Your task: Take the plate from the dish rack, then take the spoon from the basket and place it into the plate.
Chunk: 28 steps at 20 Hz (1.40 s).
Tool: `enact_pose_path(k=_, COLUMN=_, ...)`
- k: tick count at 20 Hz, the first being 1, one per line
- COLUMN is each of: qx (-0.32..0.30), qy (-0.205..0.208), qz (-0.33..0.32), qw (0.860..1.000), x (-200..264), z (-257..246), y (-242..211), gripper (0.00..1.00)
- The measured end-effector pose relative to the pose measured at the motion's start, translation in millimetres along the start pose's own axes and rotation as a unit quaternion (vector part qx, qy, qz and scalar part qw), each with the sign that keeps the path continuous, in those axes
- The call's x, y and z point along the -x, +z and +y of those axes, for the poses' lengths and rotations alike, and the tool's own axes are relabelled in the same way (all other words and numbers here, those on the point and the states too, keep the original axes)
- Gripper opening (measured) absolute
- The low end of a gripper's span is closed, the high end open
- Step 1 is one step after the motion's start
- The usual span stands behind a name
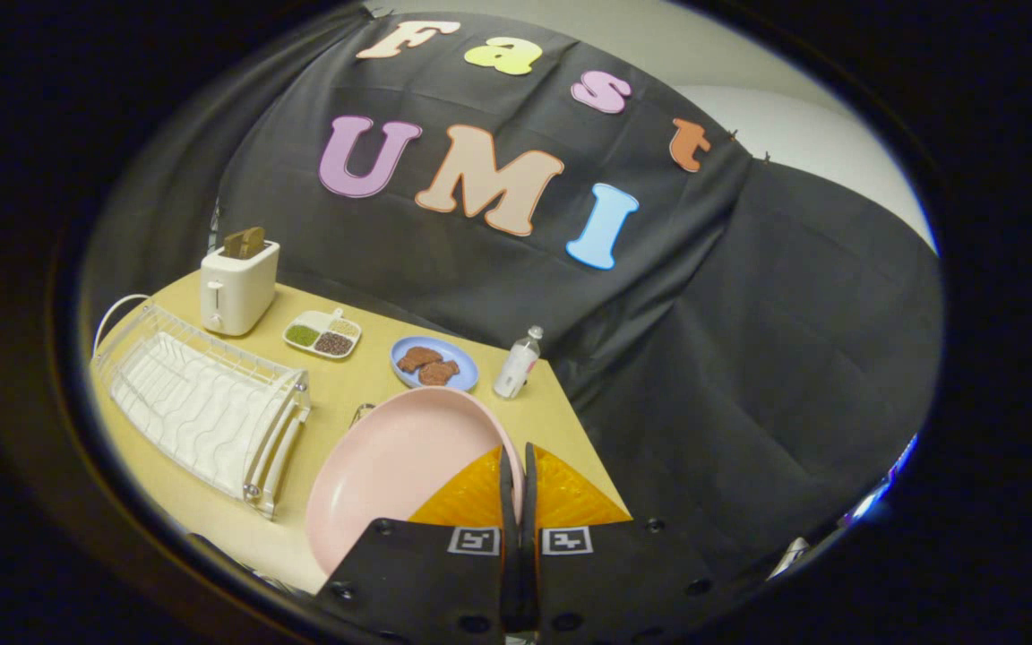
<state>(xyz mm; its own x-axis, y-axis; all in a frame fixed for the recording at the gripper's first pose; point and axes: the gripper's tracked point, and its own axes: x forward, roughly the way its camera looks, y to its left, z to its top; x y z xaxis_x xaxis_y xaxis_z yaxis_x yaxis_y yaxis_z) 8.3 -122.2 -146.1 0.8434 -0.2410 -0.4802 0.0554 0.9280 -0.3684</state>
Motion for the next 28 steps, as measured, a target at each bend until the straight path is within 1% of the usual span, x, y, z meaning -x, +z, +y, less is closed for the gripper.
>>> enact_pose_path(k=7, qx=-0.048, qy=0.022, qz=0.024, qw=0.998, x=-3.7, z=-6.4, y=-49.7, gripper=0.03)
enact_pose_path(k=15, qx=-0.098, qy=0.046, qz=0.048, qw=0.993, x=-13.8, z=-10.9, y=-95.2, gripper=0.03)
enact_pose_path(k=23, qx=-0.157, qy=0.084, qz=0.081, qw=0.981, x=-36.0, z=7.4, y=-137.8, gripper=0.04)
enact_pose_path(k=28, qx=-0.181, qy=0.098, qz=0.108, qw=0.973, x=-54.8, z=17.5, y=-171.2, gripper=0.04)
